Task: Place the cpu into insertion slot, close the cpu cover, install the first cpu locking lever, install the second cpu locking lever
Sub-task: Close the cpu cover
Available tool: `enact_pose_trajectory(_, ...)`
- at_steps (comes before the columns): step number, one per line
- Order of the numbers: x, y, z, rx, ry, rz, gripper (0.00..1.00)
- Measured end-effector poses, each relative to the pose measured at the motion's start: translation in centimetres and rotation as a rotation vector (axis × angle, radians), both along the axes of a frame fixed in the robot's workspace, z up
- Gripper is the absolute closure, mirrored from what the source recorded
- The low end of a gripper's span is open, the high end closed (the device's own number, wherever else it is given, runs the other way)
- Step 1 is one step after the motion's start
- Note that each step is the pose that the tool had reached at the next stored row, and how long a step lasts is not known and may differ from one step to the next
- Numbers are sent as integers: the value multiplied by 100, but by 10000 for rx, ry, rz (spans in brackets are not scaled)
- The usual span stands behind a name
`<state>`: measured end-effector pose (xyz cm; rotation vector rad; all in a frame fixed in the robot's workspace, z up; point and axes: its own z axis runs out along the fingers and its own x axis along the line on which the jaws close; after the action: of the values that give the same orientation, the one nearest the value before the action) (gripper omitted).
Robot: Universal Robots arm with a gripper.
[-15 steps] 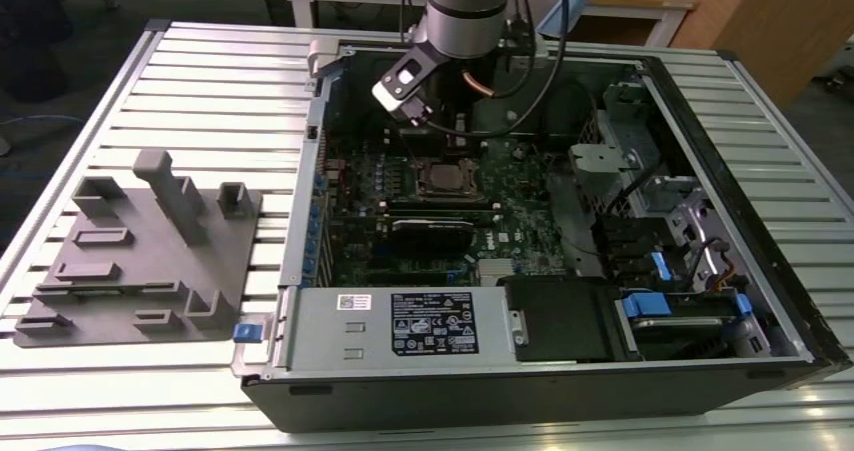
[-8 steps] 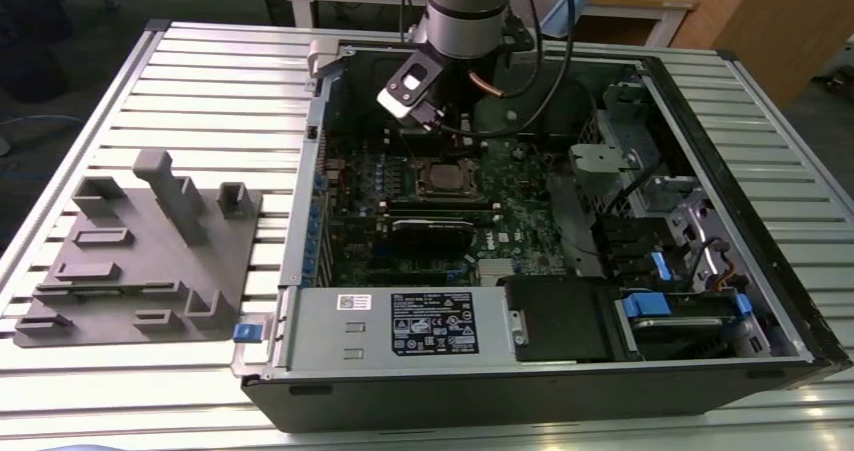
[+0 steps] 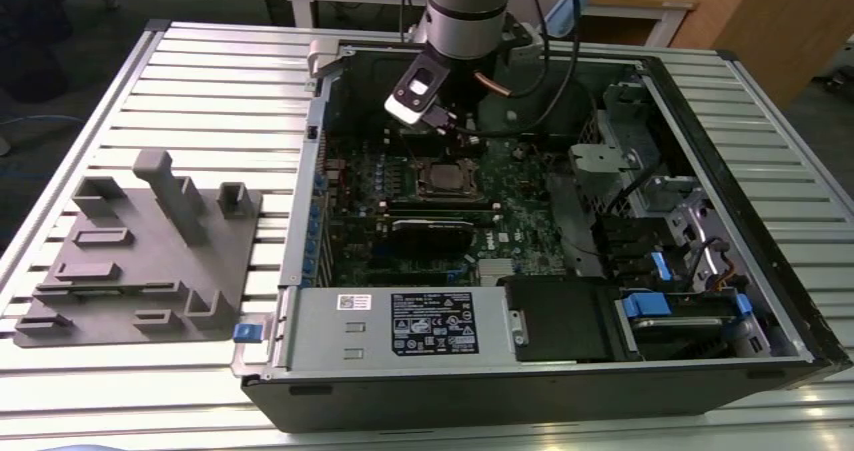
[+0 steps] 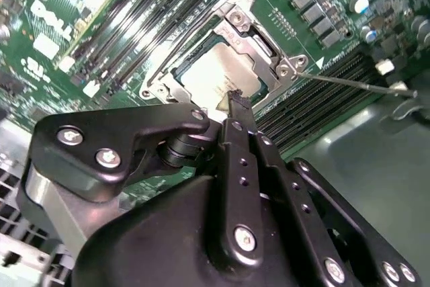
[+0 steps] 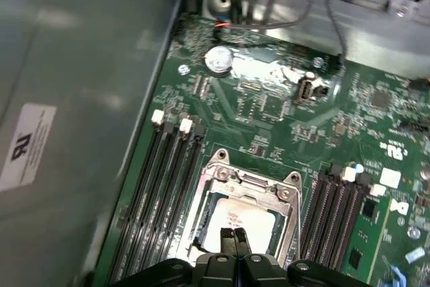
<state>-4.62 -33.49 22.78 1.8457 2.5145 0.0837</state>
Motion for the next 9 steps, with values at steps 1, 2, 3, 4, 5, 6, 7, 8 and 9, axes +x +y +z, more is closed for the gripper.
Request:
enact_pose_trajectory(1,0,0,0,0,0,179,89)
enact_pose_trajectory(2,0,0,0,0,0,360,89)
enact_pose_trajectory(3,0,0,-1,0,0,539,89)
enact_pose_trajectory(4,0,0,-1,0,0,719,89)
enact_pose_trajectory(5,0,0,-2,1,0,899,89)
enact_pose_trajectory(6,0,0,-2,0,0,1084,89)
enact_pose_trajectory(7,0,0,-2,-1,0,1265,89)
enact_pose_trajectory(8,0,0,-2,0,0,1455,89)
enact_pose_trajectory(9,0,0,-3,0,0,1635,89)
